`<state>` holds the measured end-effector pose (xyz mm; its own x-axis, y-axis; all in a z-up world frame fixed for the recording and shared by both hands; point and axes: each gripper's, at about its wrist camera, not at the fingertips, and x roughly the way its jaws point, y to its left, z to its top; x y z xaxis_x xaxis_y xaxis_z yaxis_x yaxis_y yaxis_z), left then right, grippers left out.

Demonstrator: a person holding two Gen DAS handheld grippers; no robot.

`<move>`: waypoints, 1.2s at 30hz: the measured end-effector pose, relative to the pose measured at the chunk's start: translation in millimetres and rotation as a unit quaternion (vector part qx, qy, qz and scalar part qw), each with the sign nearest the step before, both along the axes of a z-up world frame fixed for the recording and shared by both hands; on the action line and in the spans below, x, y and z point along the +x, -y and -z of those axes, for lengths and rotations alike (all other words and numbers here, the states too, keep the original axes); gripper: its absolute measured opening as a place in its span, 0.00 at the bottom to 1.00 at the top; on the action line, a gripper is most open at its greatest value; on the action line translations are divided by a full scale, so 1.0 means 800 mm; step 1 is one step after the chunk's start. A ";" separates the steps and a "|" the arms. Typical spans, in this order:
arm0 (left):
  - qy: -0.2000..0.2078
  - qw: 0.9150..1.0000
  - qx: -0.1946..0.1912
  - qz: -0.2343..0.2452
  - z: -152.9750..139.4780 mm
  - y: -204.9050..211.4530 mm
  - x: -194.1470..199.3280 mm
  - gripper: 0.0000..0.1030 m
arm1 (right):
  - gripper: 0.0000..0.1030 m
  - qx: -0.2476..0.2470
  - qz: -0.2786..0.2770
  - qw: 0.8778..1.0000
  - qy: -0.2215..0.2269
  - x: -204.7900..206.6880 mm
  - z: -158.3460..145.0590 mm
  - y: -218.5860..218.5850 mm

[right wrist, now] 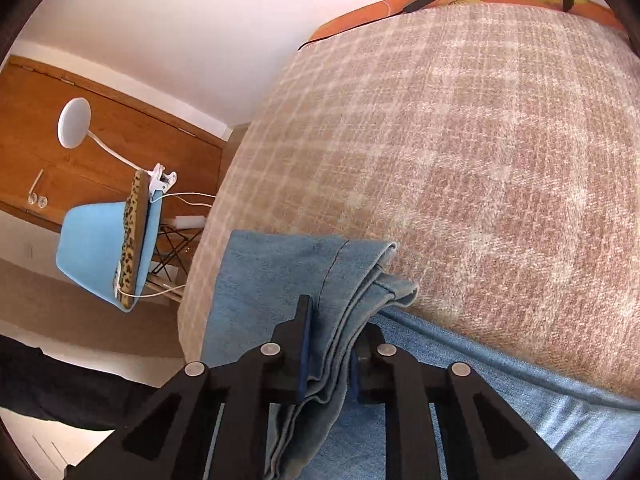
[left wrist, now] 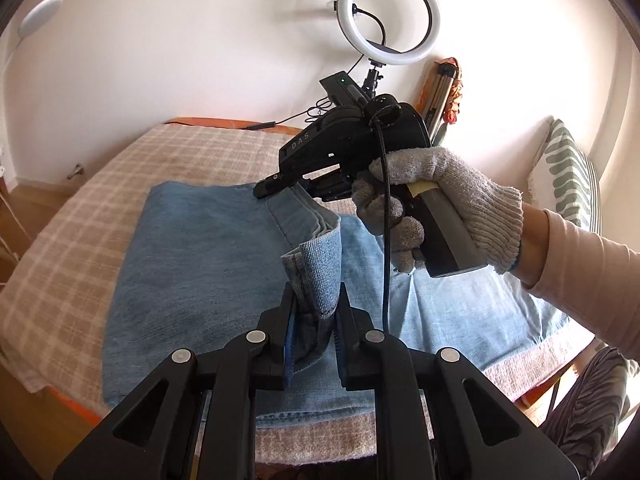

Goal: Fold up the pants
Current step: 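Lift the hem end and carry it over toward the waistband with both grippers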

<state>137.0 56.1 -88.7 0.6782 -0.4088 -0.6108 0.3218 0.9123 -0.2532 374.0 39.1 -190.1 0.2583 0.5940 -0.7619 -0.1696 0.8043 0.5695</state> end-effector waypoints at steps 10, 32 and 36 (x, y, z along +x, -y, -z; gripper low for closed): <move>0.025 0.998 -0.033 0.055 -0.038 0.049 -0.022 0.14 | 0.04 -0.057 0.002 0.994 0.091 -0.040 -0.105 0.063; 0.011 0.964 -0.033 0.262 -0.047 0.297 -0.072 0.14 | 0.04 -0.152 0.143 0.971 0.112 -0.194 -0.155 0.353; 0.012 0.956 -0.031 0.291 -0.050 0.333 -0.081 0.14 | 0.04 -0.163 0.162 0.967 0.112 -0.216 -0.157 0.396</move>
